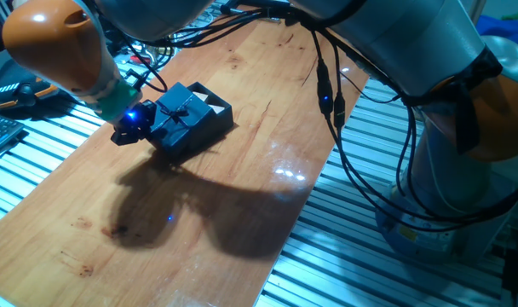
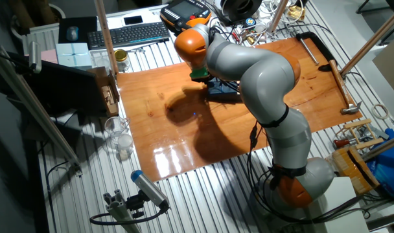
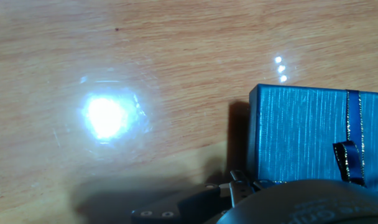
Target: Slide the outer casing onto the gift box
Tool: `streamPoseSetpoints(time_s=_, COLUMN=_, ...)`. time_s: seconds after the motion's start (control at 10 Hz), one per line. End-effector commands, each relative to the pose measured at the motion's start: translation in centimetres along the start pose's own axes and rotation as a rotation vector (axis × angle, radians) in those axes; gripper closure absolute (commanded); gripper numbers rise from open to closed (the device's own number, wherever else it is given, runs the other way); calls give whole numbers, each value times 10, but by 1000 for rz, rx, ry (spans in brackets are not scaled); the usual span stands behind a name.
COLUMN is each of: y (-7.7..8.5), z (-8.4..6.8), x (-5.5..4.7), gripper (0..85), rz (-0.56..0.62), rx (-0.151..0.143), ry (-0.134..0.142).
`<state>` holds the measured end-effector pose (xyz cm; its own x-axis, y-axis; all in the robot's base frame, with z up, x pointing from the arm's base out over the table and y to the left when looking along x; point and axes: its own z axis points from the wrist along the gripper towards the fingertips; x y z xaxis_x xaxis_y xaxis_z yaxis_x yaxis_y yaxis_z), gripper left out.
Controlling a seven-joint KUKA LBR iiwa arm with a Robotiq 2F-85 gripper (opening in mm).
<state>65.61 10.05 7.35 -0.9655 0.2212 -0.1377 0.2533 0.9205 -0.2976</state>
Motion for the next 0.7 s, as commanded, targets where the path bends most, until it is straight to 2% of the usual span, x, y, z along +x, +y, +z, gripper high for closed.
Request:
streamPoseSetpoints(time_s=0.0, y=0, z=0, x=0, gripper=850, rz=0, rx=1, ry=0)
streamPoseSetpoints(time_s=0.6, y=-6, z=0, x=-1, gripper=850, rz=-8, rx=-2, ry=1)
